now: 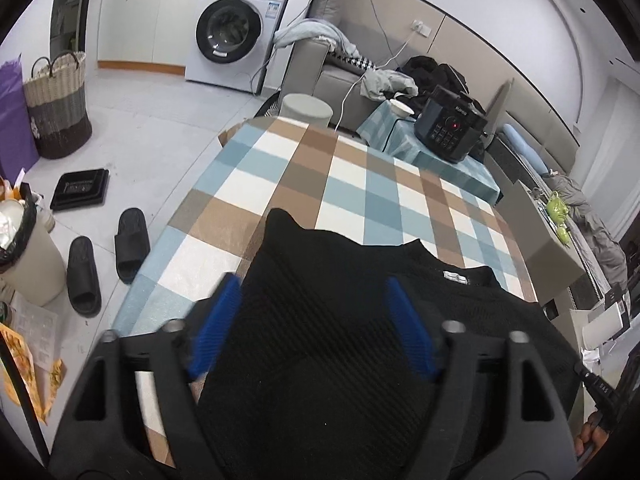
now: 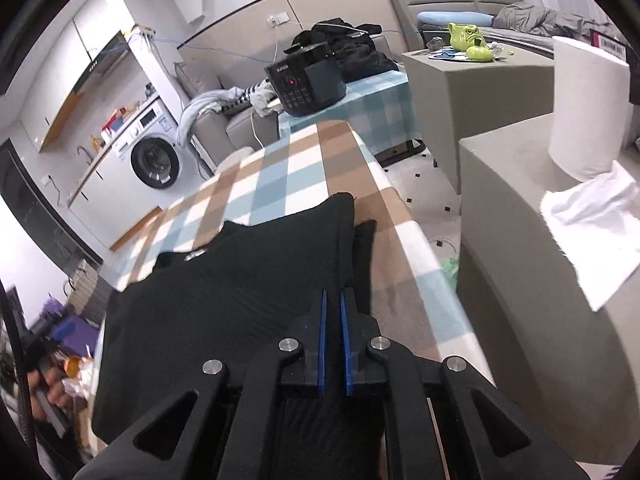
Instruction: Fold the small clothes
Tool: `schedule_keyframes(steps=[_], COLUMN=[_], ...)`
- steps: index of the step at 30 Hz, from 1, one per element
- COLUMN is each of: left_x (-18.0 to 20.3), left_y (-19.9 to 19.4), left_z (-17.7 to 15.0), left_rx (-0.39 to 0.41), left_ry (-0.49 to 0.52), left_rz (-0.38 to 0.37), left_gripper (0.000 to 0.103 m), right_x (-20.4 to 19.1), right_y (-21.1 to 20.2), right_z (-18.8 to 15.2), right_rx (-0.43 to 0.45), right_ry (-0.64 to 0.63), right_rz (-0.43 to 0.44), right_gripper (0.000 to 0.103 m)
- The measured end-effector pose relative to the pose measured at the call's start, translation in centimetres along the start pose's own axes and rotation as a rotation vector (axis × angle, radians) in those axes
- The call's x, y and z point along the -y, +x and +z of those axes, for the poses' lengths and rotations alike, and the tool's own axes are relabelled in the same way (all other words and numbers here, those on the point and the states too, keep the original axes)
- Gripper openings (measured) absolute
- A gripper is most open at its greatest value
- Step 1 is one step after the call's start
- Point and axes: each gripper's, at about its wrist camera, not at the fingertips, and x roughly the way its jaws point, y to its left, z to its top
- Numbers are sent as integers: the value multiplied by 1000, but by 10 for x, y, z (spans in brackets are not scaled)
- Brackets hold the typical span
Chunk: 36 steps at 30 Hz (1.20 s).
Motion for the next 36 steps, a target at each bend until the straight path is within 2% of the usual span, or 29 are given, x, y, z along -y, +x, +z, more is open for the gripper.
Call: schedule_keyframes(steps=[2,4,6,7,8,10,15,18,19,20,23,28,32,36], left_x=[4,11,18,21,24,30,46,61,66,72,93,122,133,133], left_y=[-4,-5,-9,-12,-14,-19,-37,-55,-64,-73,-104,-171,-231,-281], left_z=[-5,-13,-23,-28,-32,-40,-50,-48,-46,-44,-34,-1,35,70], left_rx=[-2,-23,-31,-29,-28,-25,-18,3,16,29,66,105,104,93], left_ry=[12,40,75,92,103,131,175,202,212,224,265,316,337,382], left_rz=[5,22,41,48,54,62,44,22,12,5,-31,-98,-182,-169], left_gripper=[80,80,80,81,82,85,90,100,101,101,102,102,102,102], right_x=[7,16,20,21,20,14,-6,-24,-29,-36,-54,-83,-105,-118], right_y=[12,20,16,12,5,-6,-39,-70,-81,-96,-139,-211,-264,-296], right_z=[-8,-15,-21,-22,-23,-23,-12,0,4,10,30,71,105,116], right_rx=[-73,-128,-117,-109,-89,-62,-28,16,34,60,126,175,187,186], right_ry=[12,66,90,93,94,70,0,-73,-93,-114,-164,-184,-175,-187], right_rz=[-24,-13,11,17,32,40,58,57,59,65,102,146,191,204], right_gripper=[10,11,21,35,43,45,59,64,71,78,87,99,102,103])
